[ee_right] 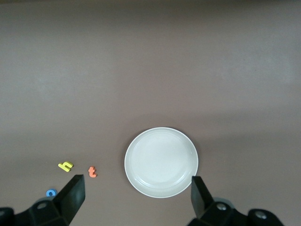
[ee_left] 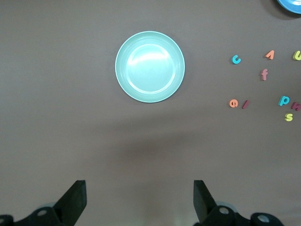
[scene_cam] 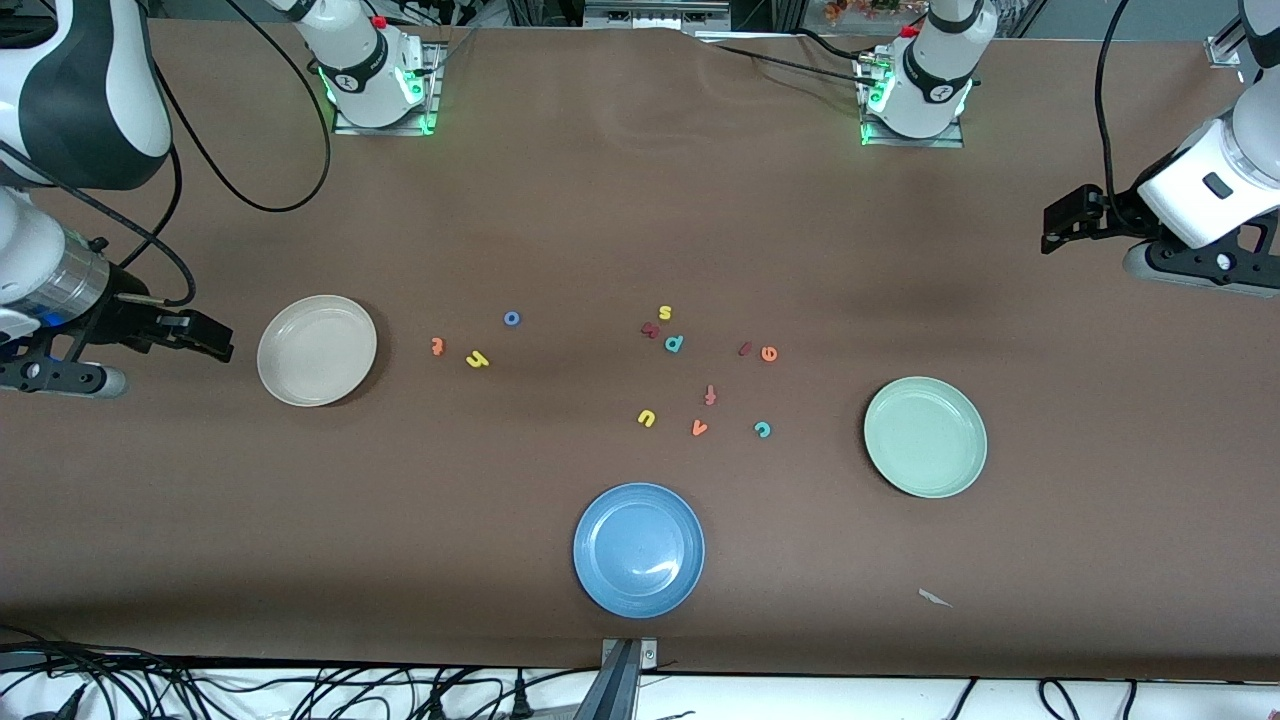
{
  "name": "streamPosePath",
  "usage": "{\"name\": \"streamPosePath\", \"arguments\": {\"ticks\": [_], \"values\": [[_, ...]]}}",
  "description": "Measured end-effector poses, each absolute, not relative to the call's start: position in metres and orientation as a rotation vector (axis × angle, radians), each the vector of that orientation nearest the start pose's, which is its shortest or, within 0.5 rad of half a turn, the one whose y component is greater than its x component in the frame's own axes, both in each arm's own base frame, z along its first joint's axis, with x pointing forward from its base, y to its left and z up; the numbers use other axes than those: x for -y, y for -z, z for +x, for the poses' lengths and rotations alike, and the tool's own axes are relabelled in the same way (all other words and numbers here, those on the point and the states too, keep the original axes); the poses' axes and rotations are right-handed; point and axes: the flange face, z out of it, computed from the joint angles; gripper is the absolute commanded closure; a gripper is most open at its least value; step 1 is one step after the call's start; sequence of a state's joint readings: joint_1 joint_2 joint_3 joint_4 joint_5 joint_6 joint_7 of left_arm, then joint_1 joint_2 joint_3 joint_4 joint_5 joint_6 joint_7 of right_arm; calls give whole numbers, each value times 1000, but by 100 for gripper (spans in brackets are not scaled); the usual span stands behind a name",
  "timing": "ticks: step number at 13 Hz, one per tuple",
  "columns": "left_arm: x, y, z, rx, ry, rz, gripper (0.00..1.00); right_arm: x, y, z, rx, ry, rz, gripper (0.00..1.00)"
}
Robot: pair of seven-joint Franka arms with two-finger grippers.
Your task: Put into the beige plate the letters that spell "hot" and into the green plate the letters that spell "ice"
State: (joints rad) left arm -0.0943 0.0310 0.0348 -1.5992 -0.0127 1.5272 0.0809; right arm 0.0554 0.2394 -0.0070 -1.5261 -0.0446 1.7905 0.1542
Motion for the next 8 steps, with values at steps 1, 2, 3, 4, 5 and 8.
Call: {"name": "streamPosePath", "arguments": {"ticks": [1, 2, 3, 4, 5, 8], "values": [[35, -589, 556, -221, -167, -3142, 0, -28, -522, 638, -154, 47, -3180, 0], [35, -588, 555, -221, -173, -3142, 0, -28, -522, 638, -154, 46, -3180, 0], [35, -586, 555, -221, -178, -3142, 0, -27, -522, 638, -155, 46, -3180, 0], [35, -585, 555, -222, -182, -3141, 0, -28, -522, 638, -155, 46, -3180, 0], [36, -584, 555, -223, -186, -3141, 0, -27, -522, 638, -155, 45, -3180, 0], [37, -583, 555, -227, -190, -3140, 0, -27, -522, 638, -155, 44, -3180, 0]]}}
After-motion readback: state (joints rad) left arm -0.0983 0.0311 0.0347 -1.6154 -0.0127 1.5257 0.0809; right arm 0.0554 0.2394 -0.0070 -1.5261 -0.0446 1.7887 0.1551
